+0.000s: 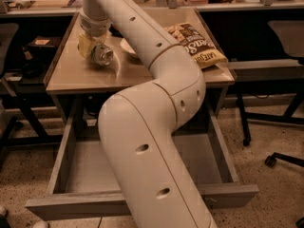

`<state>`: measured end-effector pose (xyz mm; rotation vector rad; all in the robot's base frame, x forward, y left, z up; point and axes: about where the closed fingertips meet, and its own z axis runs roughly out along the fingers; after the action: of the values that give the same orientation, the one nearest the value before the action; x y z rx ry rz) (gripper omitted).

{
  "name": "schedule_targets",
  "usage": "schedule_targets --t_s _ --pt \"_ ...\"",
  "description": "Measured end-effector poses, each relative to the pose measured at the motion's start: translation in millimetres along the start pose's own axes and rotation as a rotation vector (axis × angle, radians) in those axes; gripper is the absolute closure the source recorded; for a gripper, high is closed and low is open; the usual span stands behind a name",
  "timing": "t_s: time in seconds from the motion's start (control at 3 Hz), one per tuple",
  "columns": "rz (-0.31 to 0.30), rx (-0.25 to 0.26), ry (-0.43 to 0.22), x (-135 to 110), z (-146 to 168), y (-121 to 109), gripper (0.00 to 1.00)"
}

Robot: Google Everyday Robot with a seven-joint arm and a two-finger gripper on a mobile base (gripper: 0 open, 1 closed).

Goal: Place 7up can into top drawer

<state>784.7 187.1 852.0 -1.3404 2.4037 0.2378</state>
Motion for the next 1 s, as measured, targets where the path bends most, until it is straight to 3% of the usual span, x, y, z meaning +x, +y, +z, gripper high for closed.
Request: schedule_targets --t_s 0.67,1.0 --pt "-0.042 0.017 -0.061 14 -50 24 1.00" --pt "-0.017 0.017 -0.068 45 -76 44 1.00"
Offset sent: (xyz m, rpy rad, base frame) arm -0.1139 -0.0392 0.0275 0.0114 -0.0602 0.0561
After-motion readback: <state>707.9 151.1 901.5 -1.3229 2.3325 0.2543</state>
